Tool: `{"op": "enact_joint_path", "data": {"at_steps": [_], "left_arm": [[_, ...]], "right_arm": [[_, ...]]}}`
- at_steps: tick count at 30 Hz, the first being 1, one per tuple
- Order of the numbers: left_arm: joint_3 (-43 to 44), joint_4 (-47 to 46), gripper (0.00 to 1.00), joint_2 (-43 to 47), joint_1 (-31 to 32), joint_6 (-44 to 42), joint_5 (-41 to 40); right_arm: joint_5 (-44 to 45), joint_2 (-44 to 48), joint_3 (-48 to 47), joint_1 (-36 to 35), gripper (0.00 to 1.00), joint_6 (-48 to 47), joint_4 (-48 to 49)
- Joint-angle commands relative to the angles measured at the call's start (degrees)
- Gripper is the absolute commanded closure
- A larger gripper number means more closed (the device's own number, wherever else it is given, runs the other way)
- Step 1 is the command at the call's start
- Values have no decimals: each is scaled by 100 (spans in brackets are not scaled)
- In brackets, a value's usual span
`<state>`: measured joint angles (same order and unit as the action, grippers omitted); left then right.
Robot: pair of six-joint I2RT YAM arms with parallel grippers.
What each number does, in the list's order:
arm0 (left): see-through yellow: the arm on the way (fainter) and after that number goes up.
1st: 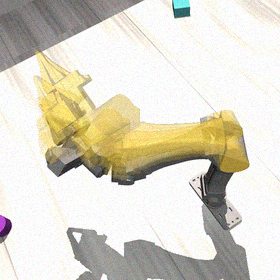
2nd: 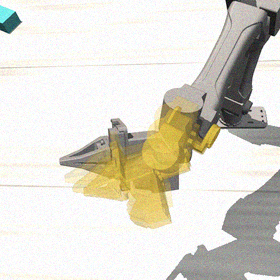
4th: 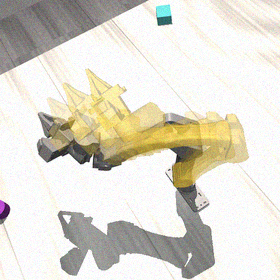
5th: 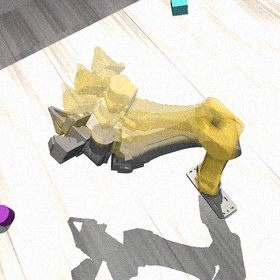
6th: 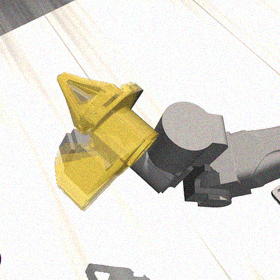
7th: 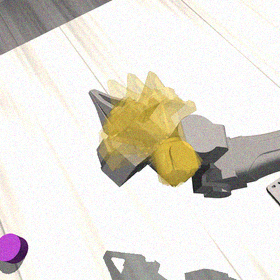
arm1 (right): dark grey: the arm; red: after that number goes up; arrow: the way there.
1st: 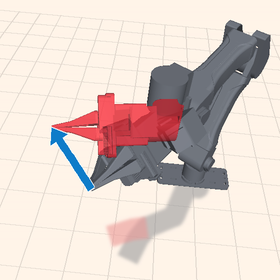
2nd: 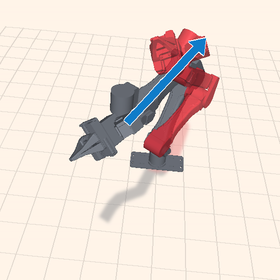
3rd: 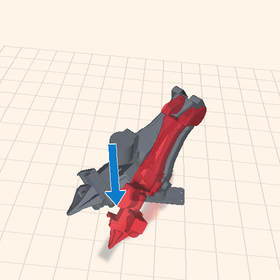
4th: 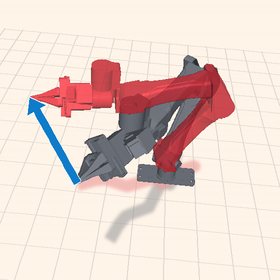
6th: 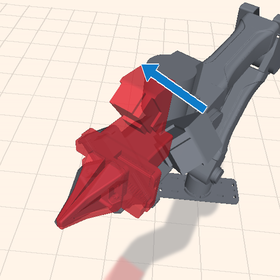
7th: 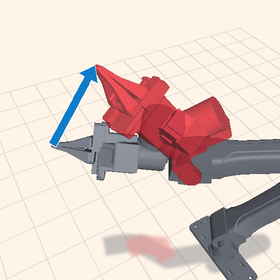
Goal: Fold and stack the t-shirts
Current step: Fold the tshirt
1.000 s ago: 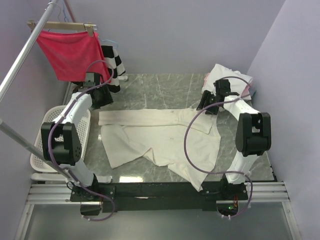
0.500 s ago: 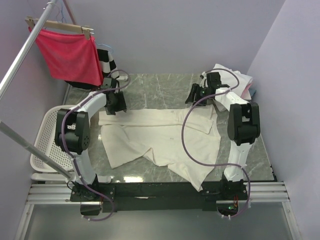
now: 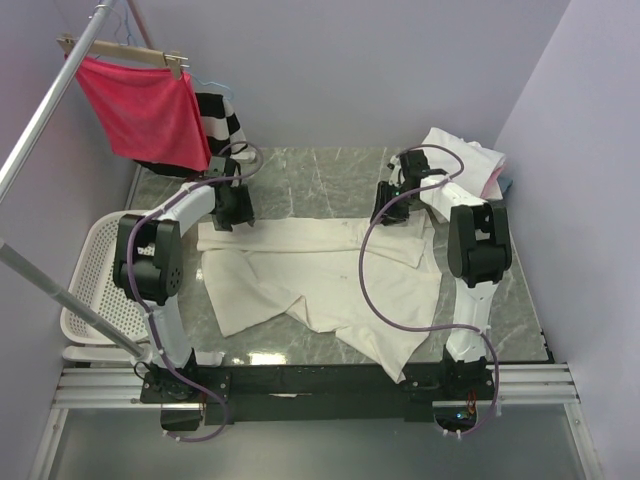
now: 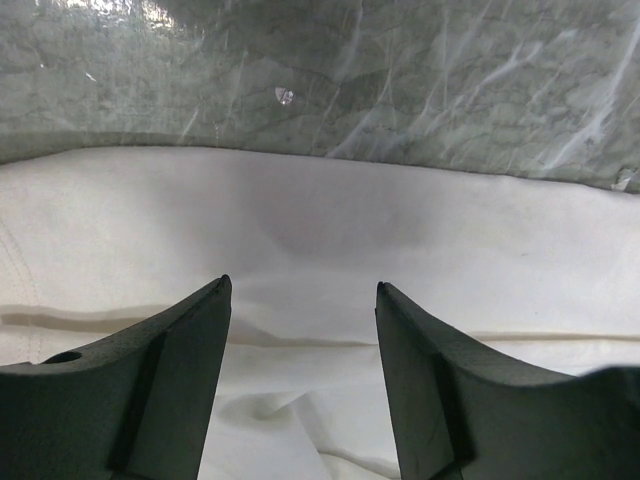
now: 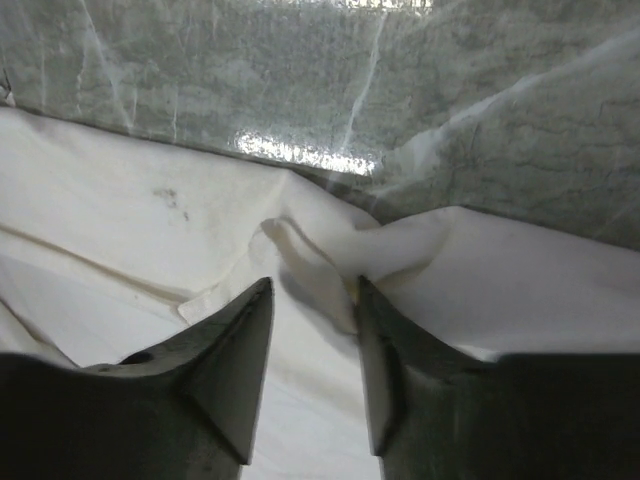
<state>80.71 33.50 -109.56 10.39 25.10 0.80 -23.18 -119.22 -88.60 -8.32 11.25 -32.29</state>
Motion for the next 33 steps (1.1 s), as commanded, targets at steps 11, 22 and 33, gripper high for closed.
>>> {"op": "enact_joint_path", "data": {"at_steps": [11,22,33], "left_arm": [[182,17,35,-13,51,-102,-10],[68,-36,35,57,68,-111,26],[-38,-19,34,22,174,-102,-36]], "right_arm": [[367,214,-220,-135,100,-211,-312],[498,1805,1272,-837,100,61,-400],[760,3096,3357,-1734,40,1230,-190]]}}
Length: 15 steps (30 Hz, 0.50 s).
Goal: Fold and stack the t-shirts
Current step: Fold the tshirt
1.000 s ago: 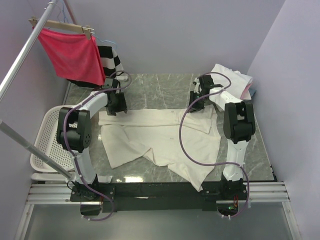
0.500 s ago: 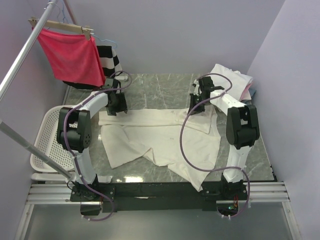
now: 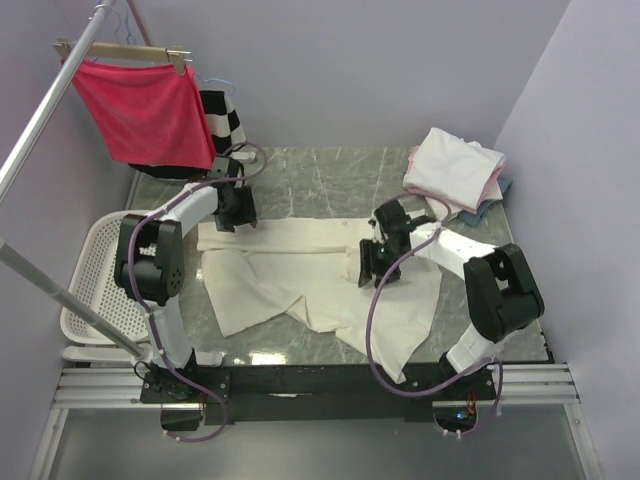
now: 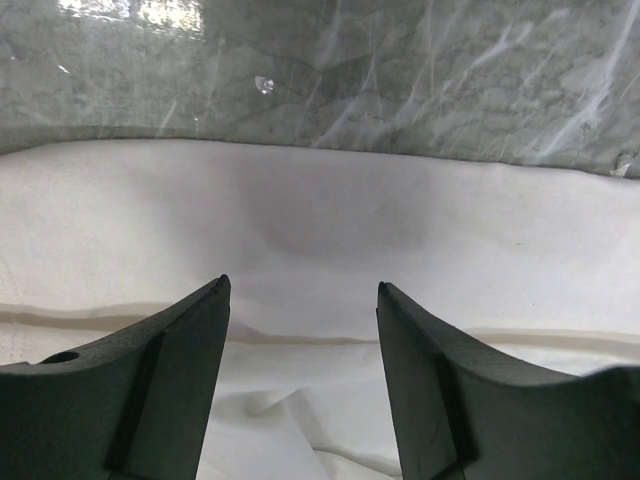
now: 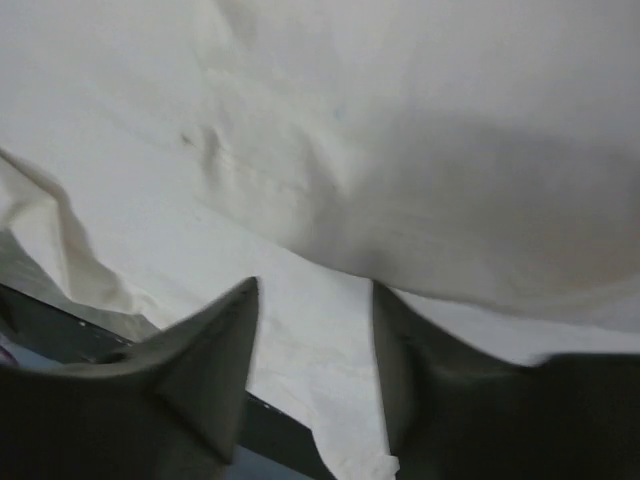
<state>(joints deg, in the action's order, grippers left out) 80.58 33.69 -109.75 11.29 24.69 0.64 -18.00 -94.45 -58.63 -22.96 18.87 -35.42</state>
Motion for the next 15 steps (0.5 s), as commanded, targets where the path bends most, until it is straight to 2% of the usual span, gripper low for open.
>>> {"op": "enact_joint_path", "data": {"at_steps": [1,5,7,10,15], "left_arm": [[-16,-21,34,33,93,-61,-29],[28,-47,34,94,110,-17,-47],[2,-126,34,269,110,1,-47],[-16,-293,32,480,110,80,-47],[28,-381,32,517,110,98,129]], "right_arm": [[375,682,352,-279,38,477,123],[1534,885,-156,-244,27,389,-43],[1912,815,-578,-104,26,319,0],[1626,534,-992,256,26,222,297],[1247,-458,-1676,652,27,178,308]]}}
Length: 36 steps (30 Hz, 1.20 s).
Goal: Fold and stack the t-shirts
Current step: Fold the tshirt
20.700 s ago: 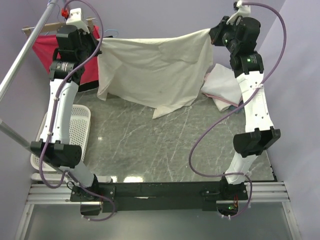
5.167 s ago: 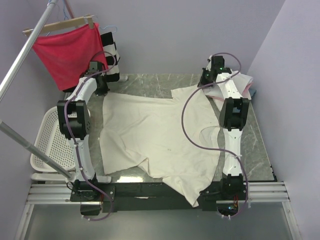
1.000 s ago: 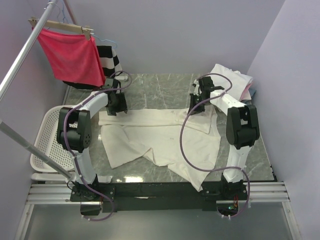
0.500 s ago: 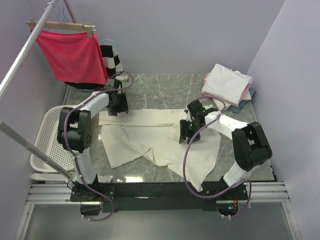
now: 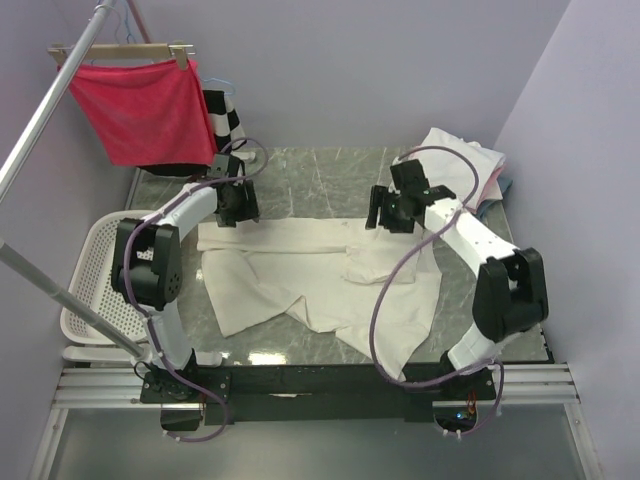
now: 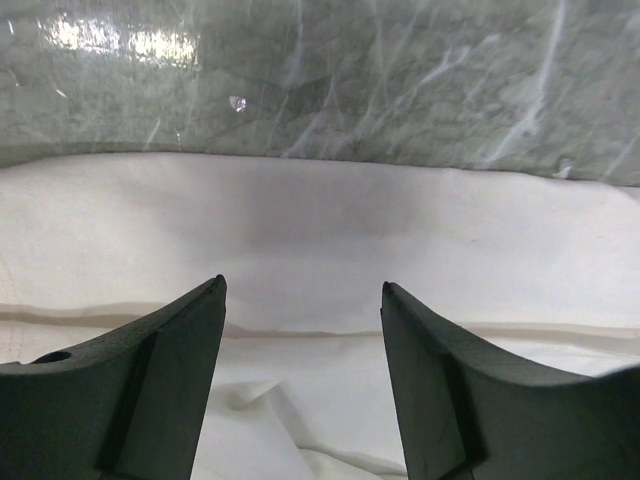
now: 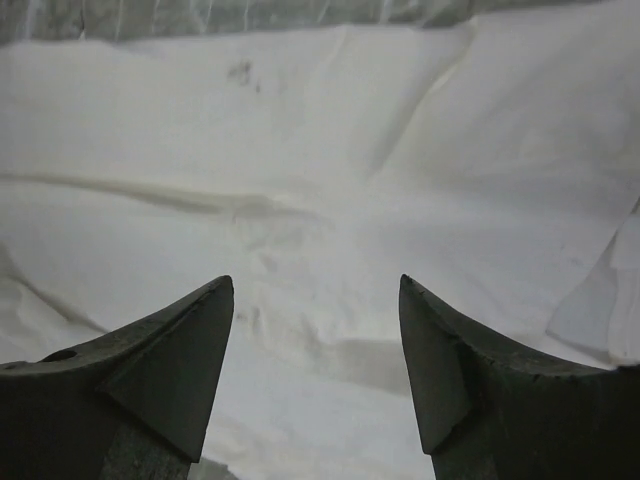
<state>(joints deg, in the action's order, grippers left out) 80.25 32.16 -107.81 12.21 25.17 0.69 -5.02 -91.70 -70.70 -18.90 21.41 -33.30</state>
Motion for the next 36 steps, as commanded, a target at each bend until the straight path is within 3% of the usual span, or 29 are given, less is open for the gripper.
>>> {"op": "enact_joint_path", "data": {"at_steps": [1,10,17,23,28,36], "left_arm": [[87,-176,33,235,19,41,185],[-395,-281,36,-38,71,67,336],[-89,-18,39,-776,36,312,-428],[-18,-140,41,-1102,-780,524,-297],[245,36,42,-1242,-1124,463,-648],[351,45,43,-1278,-1185,331,-579]], "right_arm": [[-139,-857,-515,316,27,-75,156],[-237,-1816,-419,562,27,74,657],[-299,-2852,-1348,571,28,3,158],[-360,-3301,-2087,606,27,4,-378],[-465,-3223,-1958,615,27,4,-503],[-369,-2292,-674,563,28,4,-108]]}}
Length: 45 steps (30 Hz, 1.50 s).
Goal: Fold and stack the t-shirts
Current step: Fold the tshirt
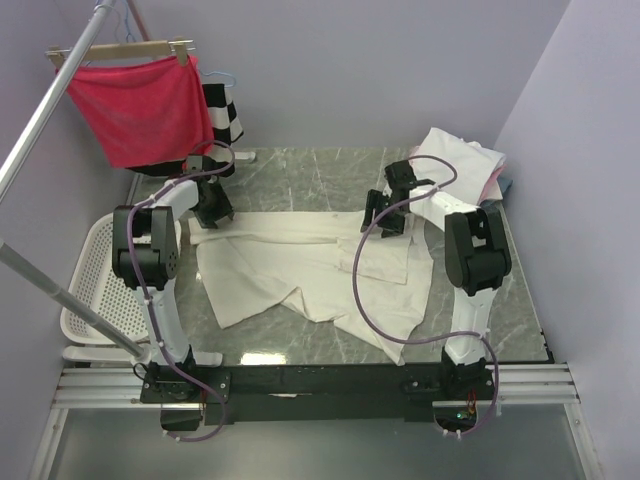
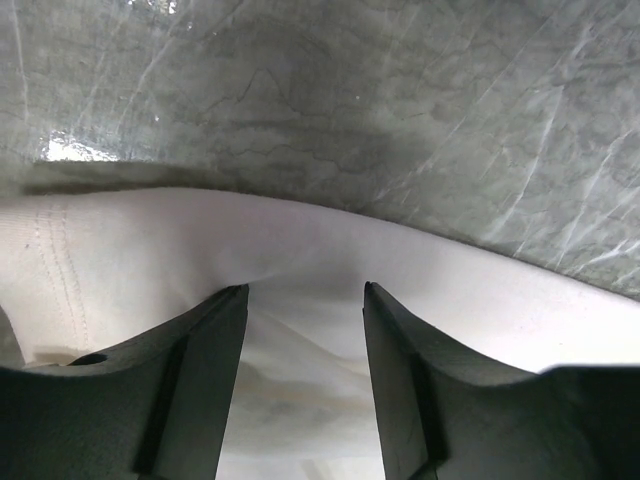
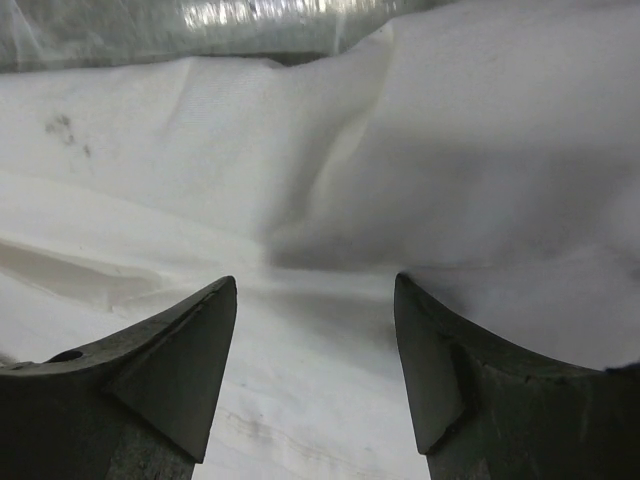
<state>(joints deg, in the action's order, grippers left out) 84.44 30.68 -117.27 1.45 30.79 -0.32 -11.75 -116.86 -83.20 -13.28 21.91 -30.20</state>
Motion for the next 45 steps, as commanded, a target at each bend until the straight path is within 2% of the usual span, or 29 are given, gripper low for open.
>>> {"op": "enact_joint_path", "data": {"at_steps": [1,3,8,14,16,25,29,34,36,45], "left_arm": [[-77,124,44,-305,-101,-213,-400],[-130,35,45,-253,-75,-222,-162],[-130,26,47,-244,13,-284,-136],[-156,17,48,-164,74,-301,-118],[-156,26,48,-147,83,-327,-118],[-165,52,48,-32,92,-345,-144],[-165,105,48,-6,92,-372,-258],[-191,114,48,-6,83,-389,-337],[-183,96,48,-24,83,-380,-311],[-314,-228,46,240,110,-372,-12]], "right_arm": [[400,460,524,9,28,-38,-313],[567,637,332,18,26,-143,-276],[762,647,-521,150,25,-249,-118],[726,-108,-1277,449,25,-179,-232],[875,-416,-1567,519,25,-144,-592],[1095,-505,-1243,879,25,-73,-795],[1596,-470,-1199,1002,25,-82,-1067],[2018,-101,-462,1231,25,-82,-971],[1940,66,-216,1301,25,-90,-866],[930,1015,-223,1099,25,-433,-224]]}}
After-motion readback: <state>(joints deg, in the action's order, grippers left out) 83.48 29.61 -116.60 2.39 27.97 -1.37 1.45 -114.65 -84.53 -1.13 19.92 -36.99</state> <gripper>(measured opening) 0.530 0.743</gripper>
